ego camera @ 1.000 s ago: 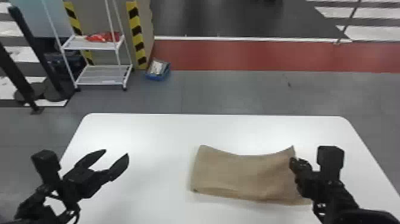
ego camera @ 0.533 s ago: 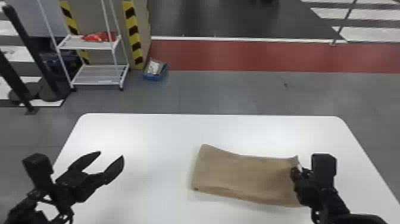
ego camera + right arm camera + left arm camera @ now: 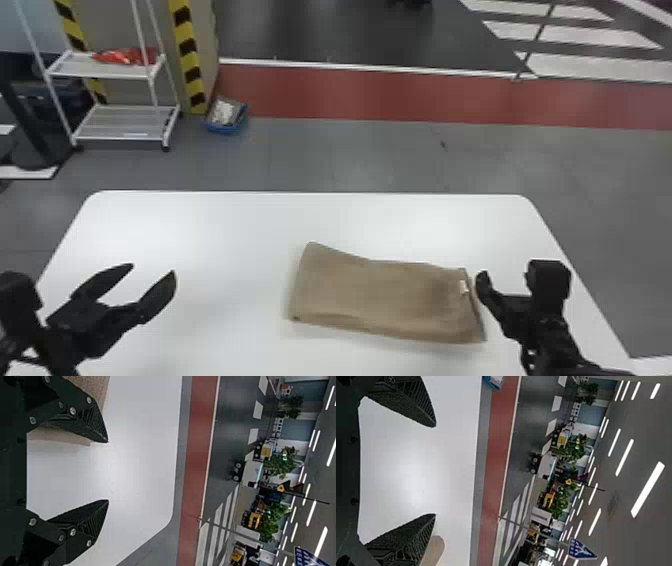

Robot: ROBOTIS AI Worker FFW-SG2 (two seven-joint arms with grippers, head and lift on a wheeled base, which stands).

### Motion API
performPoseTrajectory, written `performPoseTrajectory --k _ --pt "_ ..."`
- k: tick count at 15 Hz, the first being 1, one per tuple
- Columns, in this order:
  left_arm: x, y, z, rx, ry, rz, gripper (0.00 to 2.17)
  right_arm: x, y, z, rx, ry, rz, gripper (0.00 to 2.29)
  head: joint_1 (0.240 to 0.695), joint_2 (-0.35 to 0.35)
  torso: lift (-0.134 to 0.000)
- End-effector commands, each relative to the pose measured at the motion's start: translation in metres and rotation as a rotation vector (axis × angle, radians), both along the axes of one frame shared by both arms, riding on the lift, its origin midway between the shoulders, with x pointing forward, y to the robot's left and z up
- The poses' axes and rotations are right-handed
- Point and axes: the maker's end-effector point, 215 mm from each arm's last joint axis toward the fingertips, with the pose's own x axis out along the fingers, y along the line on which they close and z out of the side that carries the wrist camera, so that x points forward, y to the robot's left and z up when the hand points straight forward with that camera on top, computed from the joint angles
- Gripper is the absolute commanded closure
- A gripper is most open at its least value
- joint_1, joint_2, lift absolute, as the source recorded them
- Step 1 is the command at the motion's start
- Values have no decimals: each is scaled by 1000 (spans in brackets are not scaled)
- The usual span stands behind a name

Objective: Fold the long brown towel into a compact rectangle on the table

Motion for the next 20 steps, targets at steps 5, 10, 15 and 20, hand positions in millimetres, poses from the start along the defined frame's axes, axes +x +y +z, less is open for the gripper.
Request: performPoseTrajectory --k 5,10,15,20 --pt "-2 -60 -16 -11 29 -61 97 -18 -24 -4 -14 -41 -22 194 695 -203 0" --pt "-11 -135 -43 8 82 -172 218 -66 -58 10 10 -163 -90 191 695 -302 0" --pt "-26 -175 -73 89 154 -167 333 -70 -57 29 11 -232 -70 191 695 -350 0" --pt "-31 -207 -86 73 196 -144 458 -60 -34 29 19 -260 -19 194 695 -350 0"
